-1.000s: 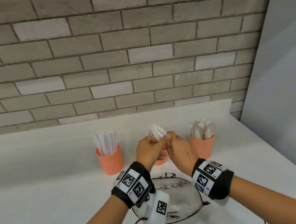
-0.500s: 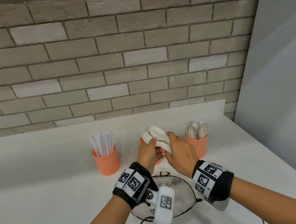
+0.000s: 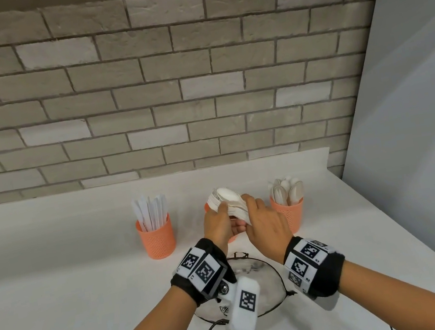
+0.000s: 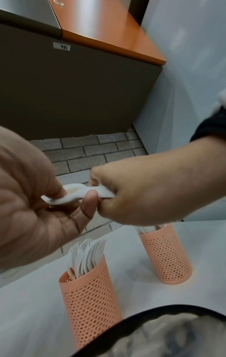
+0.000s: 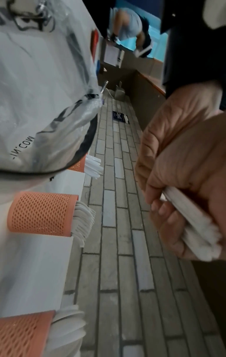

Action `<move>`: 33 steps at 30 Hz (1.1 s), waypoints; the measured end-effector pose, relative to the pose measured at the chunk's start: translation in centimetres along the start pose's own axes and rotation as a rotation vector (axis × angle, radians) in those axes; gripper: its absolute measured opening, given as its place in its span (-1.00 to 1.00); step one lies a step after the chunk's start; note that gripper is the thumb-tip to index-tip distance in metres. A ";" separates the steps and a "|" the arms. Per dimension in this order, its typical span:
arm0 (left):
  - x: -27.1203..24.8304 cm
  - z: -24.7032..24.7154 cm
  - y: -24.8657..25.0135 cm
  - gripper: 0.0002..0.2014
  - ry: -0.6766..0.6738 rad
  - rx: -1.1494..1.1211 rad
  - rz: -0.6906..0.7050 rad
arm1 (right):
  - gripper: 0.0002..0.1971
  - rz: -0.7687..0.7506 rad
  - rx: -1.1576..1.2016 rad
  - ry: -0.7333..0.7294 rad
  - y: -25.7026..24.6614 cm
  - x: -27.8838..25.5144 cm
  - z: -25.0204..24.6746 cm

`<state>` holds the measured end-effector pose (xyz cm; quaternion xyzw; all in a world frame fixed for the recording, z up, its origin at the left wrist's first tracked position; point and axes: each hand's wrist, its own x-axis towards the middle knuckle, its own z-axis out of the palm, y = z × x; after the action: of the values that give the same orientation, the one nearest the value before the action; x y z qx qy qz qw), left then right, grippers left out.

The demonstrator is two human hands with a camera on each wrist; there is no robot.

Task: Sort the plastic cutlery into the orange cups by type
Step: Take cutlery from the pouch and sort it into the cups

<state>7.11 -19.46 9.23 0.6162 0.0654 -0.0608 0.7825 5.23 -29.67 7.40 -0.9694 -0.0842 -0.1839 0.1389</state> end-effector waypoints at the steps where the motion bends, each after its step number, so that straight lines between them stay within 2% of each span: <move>1: 0.1 -0.1 0.0 -0.70 0.003 -0.002 0.015 | -0.48 -0.004 0.029 -0.010 0.3 -0.1 0.0; 6: 0.3 -0.7 0.1 -0.80 -0.063 0.016 0.046 | -0.52 -0.020 0.104 0.039 1.0 -0.2 0.2; 10: 0.6 -1.4 0.6 -0.86 -0.107 0.038 0.033 | -0.51 0.000 0.150 0.023 1.5 -0.4 0.2; 14: 2.1 -3.8 1.7 -0.91 -0.058 0.109 0.042 | -0.36 0.130 0.244 -0.145 3.0 -0.3 -0.7; 16: 3.3 -5.3 2.3 -0.90 -0.003 0.160 0.066 | -0.42 0.190 0.324 -0.208 4.4 0.0 -0.8; 18: 4.5 -6.6 2.9 -0.93 0.064 0.238 0.126 | -0.60 0.228 0.439 -0.211 6.1 0.5 -0.7; 20: 5.7 -7.6 3.5 -0.91 0.110 0.318 0.223 | -0.75 0.266 0.544 -0.180 7.7 1.4 -0.7; 22: 7.0 -8.1 4.1 -0.86 0.158 0.367 0.312 | -0.74 0.324 0.657 -0.119 9.2 2.5 -0.7; 25: 8.4 -7.7 5.3 -0.94 0.268 0.475 0.458 | -0.69 0.388 0.788 0.021 11.0 4.4 -1.0; 27: 9.4 -7.2 5.9 -0.86 0.325 0.539 0.531 | -0.69 0.431 0.902 0.117 11.8 5.3 -1.5; 30: 10.5 -6.2 6.3 -0.85 0.348 0.624 0.583 | -0.70 0.486 1.059 0.240 12.6 6.6 -2.3; 33: 11.5 -5.6 5.8 -0.85 0.354 0.681 0.554 | -0.67 0.523 1.217 0.296 13.4 7.9 -2.0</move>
<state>19.30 -12.87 11.45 0.8330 0.0072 0.2382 0.4994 14.67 -42.07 8.94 -0.6717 0.0843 -0.1949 0.7098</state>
